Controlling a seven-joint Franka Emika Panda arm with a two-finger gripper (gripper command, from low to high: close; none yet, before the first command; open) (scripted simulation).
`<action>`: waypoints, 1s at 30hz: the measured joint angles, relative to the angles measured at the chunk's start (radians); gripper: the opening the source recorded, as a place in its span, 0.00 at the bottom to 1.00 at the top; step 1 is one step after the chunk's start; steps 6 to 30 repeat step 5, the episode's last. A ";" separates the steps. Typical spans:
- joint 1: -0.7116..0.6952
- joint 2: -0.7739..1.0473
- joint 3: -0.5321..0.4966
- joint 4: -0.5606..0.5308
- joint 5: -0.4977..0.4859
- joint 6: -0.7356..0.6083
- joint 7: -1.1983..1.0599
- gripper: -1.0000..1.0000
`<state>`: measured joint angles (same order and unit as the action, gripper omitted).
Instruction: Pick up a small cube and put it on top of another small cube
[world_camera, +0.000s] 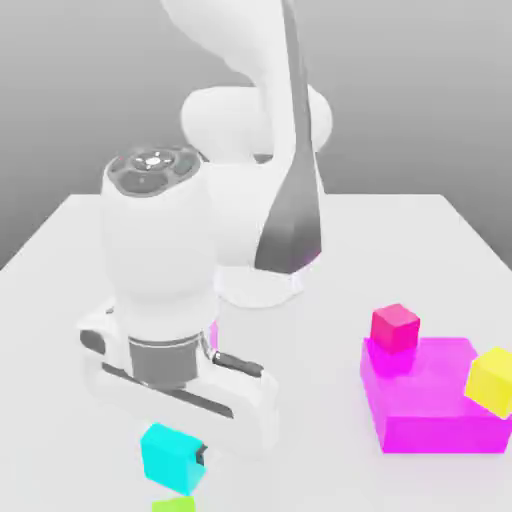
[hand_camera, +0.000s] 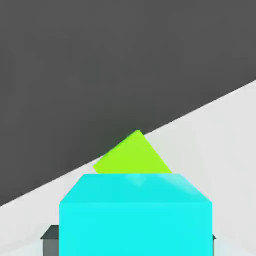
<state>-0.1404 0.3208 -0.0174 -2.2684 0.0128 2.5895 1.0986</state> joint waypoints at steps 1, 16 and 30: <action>0.000 0.034 -0.001 0.005 0.002 0.029 -0.001 0.00; -0.004 0.067 0.002 0.009 0.000 0.058 0.000 1.00; -0.004 0.067 0.002 0.009 0.000 0.058 0.000 1.00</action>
